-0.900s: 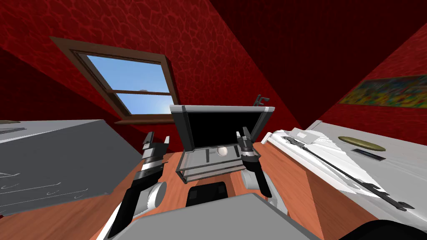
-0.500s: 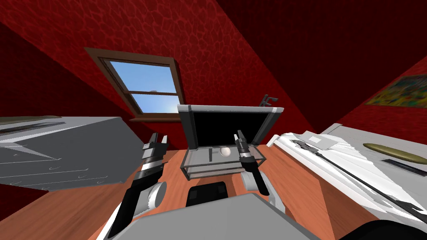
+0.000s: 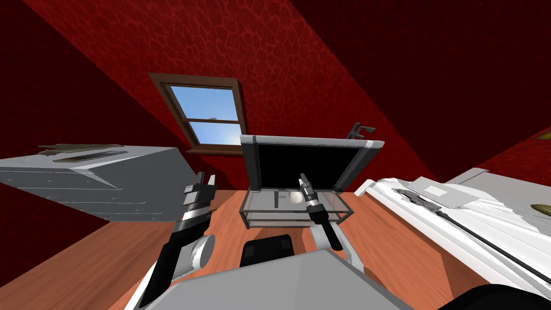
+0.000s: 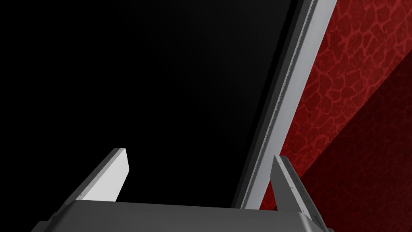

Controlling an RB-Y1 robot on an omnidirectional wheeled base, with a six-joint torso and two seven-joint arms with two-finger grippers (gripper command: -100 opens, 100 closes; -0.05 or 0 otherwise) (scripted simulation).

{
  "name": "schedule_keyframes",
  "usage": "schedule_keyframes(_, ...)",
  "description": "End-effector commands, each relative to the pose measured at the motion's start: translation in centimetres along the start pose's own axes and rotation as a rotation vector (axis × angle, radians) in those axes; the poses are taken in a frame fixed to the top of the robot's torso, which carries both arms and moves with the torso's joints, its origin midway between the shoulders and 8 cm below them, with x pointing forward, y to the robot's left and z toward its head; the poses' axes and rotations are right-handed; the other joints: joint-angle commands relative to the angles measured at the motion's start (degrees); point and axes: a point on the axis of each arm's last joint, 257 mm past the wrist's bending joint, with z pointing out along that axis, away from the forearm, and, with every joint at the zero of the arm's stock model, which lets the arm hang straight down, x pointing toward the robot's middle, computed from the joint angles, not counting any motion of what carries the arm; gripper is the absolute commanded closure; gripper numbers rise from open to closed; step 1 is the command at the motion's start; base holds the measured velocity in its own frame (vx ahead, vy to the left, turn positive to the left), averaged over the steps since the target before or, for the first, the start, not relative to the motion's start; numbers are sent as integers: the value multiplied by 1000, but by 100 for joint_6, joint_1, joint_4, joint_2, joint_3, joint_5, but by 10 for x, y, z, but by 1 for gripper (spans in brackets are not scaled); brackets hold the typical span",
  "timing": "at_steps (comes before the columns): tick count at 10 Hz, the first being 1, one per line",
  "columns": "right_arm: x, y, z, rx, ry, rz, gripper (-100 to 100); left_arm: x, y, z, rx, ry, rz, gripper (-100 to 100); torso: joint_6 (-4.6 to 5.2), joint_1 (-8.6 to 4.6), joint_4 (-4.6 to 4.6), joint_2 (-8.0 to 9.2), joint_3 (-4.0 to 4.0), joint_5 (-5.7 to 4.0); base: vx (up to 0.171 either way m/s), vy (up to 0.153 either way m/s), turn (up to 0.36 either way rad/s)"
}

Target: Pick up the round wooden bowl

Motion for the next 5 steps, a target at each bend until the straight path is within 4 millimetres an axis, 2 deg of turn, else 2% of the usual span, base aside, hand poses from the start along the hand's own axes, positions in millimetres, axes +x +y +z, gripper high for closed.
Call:
schedule_keyframes(1, 8, -27, -6, 60, 34, -26, -100, 0, 0, 0, 0, 0, 0, 0, 0, 0, 0, 0, 0, 0, -12, 20, 161)
schedule_keyframes(2, 8, -29, -6, 64, 34, -26, -100, 0, 0, 0, 0, 0, 0, 0, -2, 1, 0, -1, -1, 0, -10, 12, 91)
schedule_keyframes(3, 15, -47, -11, 107, 64, -52, -100, 0, 0, 0, 0, 0, 0, 0, 1, -3, 0, -1, -1, -1, -19, 16, 211)
schedule_keyframes(4, 16, -53, -14, 120, 65, -52, -100, 0, 0, 0, 0, 0, 0, 0, -3, -3, 0, 1, 0, -1, -15, 8, 127)
schedule_keyframes(5, 22, -73, -20, 165, 97, -79, -100, 0, 0, 0, 0, 0, 0, 0, 0, -5, 0, -1, 0, -1, -16, 11, 223)
